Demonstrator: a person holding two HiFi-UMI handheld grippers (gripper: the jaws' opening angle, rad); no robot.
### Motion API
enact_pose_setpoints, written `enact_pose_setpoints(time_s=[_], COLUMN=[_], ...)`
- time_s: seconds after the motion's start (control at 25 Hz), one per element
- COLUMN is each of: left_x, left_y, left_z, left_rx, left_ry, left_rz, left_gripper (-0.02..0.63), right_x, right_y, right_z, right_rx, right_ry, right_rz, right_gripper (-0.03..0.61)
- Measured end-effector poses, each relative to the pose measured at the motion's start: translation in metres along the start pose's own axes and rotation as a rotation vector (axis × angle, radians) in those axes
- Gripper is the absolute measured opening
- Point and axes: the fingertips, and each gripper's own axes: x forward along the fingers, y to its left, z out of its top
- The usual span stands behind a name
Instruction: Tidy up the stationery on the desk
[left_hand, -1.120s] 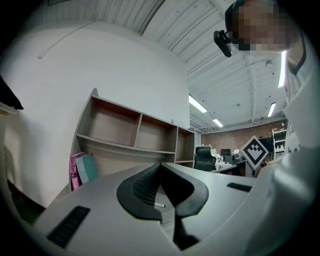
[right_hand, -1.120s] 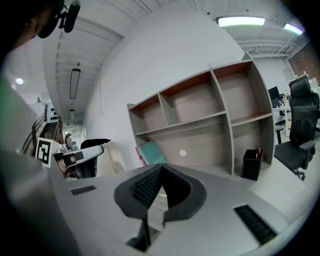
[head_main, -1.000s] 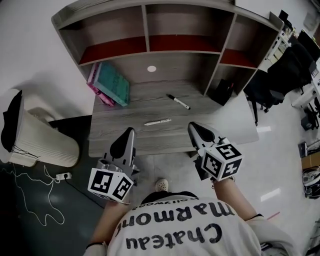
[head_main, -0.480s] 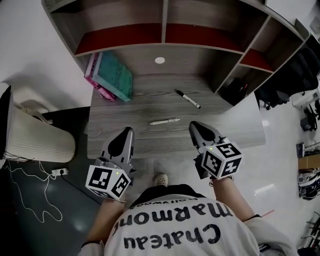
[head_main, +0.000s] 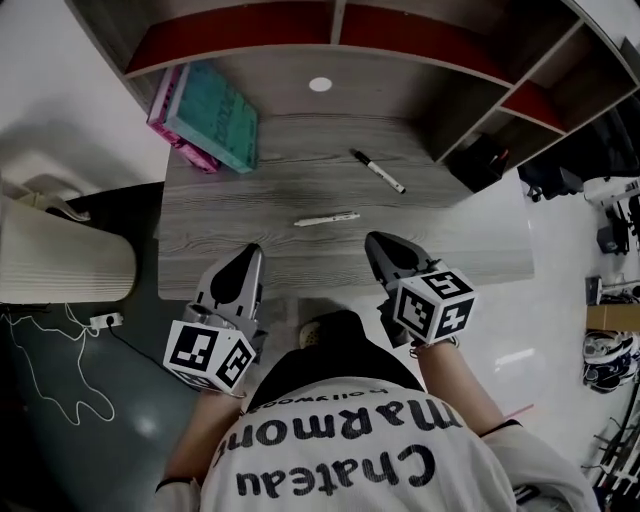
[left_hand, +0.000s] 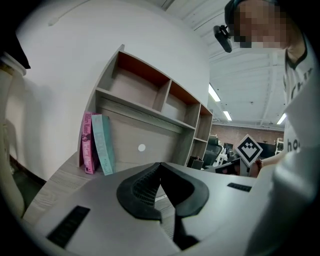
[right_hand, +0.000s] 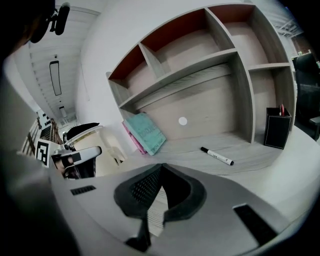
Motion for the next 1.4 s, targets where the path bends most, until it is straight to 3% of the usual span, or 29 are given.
enact_pose_setpoints(time_s=[0.52,0.92,1.4], left_x=[0.018,0.019,-0.001], left_y=[0.03,0.049,0.058], left_z=[-0.016,-0.004,-0.003], left_rx=[-0.075,-0.103,-0.124], left_ry=[0.045,0.01,-0.008], left_rz=[0.14,0.272,0.388], left_gripper=[0.014,0.015,0.014], right_x=[0.064,0.104,0.129], right_y=[-0.026,-0.017,-0.009], right_z=[-0.003,0.007,-0.023], right_rx=[-0.183,-0.272,-0.392], right_ry=[0.195,0.3,0.486], right_rz=[0.086,0.257,0.414], right_gripper=[0.012,0.012,0.149])
